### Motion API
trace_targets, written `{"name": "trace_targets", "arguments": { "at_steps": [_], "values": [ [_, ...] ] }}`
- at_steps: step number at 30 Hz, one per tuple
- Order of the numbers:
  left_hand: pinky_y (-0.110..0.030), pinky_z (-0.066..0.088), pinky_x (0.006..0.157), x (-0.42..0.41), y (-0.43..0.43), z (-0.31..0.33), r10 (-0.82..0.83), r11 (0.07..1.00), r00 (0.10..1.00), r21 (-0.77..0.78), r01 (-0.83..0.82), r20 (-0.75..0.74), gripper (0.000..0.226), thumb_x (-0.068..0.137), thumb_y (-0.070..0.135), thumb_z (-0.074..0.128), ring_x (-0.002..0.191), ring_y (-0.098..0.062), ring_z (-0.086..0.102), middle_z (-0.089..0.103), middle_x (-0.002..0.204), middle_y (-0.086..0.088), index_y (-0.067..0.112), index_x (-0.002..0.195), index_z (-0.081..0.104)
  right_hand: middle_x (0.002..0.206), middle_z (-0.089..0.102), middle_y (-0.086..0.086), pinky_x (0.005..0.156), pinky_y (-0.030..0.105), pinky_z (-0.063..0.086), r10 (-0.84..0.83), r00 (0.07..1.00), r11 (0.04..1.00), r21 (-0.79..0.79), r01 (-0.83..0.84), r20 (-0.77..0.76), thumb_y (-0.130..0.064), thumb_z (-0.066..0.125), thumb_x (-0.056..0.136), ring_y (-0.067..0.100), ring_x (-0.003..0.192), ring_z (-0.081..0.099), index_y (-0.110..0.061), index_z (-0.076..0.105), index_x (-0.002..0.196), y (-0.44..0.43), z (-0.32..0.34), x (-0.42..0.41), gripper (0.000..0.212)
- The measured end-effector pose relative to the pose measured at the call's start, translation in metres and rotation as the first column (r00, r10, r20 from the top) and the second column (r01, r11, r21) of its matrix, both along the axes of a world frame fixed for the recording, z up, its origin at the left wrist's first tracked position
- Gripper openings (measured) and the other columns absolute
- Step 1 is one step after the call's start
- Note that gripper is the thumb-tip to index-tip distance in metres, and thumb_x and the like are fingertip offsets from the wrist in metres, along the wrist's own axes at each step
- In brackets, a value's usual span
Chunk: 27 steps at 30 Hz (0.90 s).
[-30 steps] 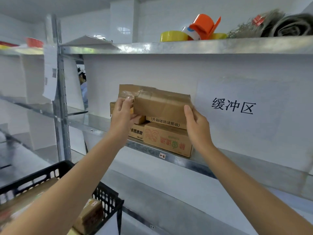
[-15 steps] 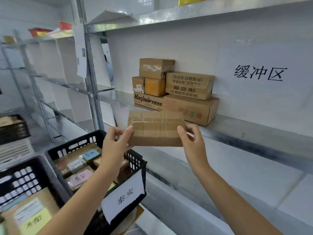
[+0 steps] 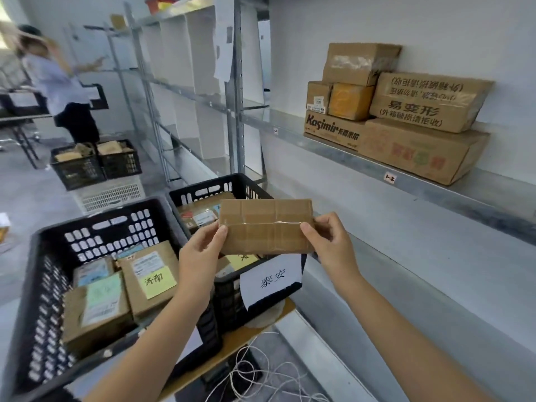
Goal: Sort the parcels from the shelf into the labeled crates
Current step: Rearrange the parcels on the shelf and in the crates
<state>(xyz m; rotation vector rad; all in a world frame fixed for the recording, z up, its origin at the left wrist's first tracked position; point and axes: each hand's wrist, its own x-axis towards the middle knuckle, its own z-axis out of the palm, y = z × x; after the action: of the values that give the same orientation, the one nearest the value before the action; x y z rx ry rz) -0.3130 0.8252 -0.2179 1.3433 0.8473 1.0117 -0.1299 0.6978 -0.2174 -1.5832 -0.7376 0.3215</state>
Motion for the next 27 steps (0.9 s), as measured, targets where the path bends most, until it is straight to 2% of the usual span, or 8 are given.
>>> {"name": "trace_targets", "arguments": {
  "at_steps": [5,10,15,18,21,23,25,27],
  "values": [
    [-0.009,0.043,0.069,-0.02,0.025,-0.011,0.061,0.997,0.998,0.042,-0.06,-0.035,0.021,0.096,0.032,0.061,0.093,0.008,0.061,0.069,0.107,0.013,0.028,0.115,0.069,0.098,0.066,-0.002,0.071,0.019,0.049,0.047,0.998,0.998,-0.052,-0.045,0.035,-0.028,0.071,0.091,0.011,0.091,0.063,-0.018,0.055,0.091,0.038,-0.003,-0.003,0.019],
    [-0.017,0.04,0.071,-0.04,0.062,-0.02,0.207,0.974,0.972,0.12,-0.194,-0.109,0.016,0.096,0.026,0.062,0.093,-0.011,0.055,0.064,0.102,0.004,0.031,0.111,0.067,0.102,0.065,-0.01,0.068,0.013,0.051,0.122,0.992,0.988,-0.095,-0.123,-0.024,-0.019,0.072,0.09,-0.005,0.092,0.063,-0.018,0.056,0.1,0.092,-0.007,-0.017,0.018],
    [-0.036,0.052,0.083,-0.061,0.104,-0.037,0.265,0.961,0.959,0.105,-0.255,-0.1,0.02,0.094,0.023,0.066,0.093,-0.011,0.057,0.062,0.107,0.004,0.042,0.099,0.066,0.113,0.065,-0.009,0.081,0.02,0.051,0.192,0.98,0.958,-0.205,-0.2,-0.055,-0.038,0.059,0.097,0.005,0.106,0.061,-0.03,0.057,0.116,0.144,-0.018,-0.032,0.021],
    [-0.031,0.051,0.084,-0.074,0.124,-0.047,0.285,0.956,0.949,0.105,-0.272,-0.133,0.021,0.094,0.021,0.066,0.095,-0.009,0.06,0.064,0.107,0.005,0.039,0.105,0.068,0.118,0.065,-0.008,0.097,0.03,0.05,0.223,0.975,0.942,-0.253,-0.222,-0.023,-0.046,0.049,0.1,0.009,0.112,0.06,-0.025,0.06,0.129,0.173,-0.026,-0.043,0.038],
    [-0.024,0.048,0.082,-0.089,0.138,-0.059,0.329,0.944,0.932,0.085,-0.319,-0.154,0.02,0.093,0.018,0.067,0.093,-0.008,0.06,0.063,0.105,-0.001,0.03,0.108,0.07,0.106,0.068,-0.008,0.091,0.034,0.052,0.245,0.969,0.918,-0.322,-0.231,0.005,-0.068,0.041,0.091,0.008,0.101,0.062,-0.03,0.064,0.109,0.194,-0.035,-0.055,0.048],
    [-0.026,0.049,0.081,-0.099,0.143,-0.063,0.363,0.932,0.919,0.076,-0.355,-0.157,0.018,0.091,0.016,0.068,0.091,-0.01,0.06,0.063,0.102,-0.003,0.031,0.101,0.069,0.091,0.07,-0.009,0.086,0.042,0.054,0.233,0.971,0.903,-0.384,-0.194,0.058,-0.089,0.033,0.076,0.013,0.091,0.064,-0.031,0.065,0.091,0.205,-0.043,-0.058,0.068],
    [-0.024,0.047,0.078,-0.107,0.144,-0.066,0.366,0.931,0.92,0.036,-0.364,-0.14,0.018,0.091,0.012,0.068,0.094,-0.014,0.062,0.066,0.102,-0.001,0.03,0.094,0.066,0.086,0.07,-0.007,0.085,0.043,0.054,0.239,0.97,0.899,-0.388,-0.202,0.047,-0.084,0.039,0.081,0.015,0.089,0.066,-0.029,0.064,0.084,0.213,-0.05,-0.062,0.061],
    [-0.022,0.045,0.074,-0.112,0.143,-0.067,0.367,0.928,0.923,-0.029,-0.372,-0.117,0.015,0.092,0.009,0.065,0.098,-0.015,0.064,0.069,0.104,0.001,0.024,0.094,0.065,0.089,0.07,-0.002,0.086,0.038,0.053,0.256,0.967,0.907,-0.343,-0.244,-0.011,-0.061,0.05,0.093,0.017,0.092,0.065,-0.022,0.064,0.086,0.218,-0.05,-0.067,0.042]
  ]
}}
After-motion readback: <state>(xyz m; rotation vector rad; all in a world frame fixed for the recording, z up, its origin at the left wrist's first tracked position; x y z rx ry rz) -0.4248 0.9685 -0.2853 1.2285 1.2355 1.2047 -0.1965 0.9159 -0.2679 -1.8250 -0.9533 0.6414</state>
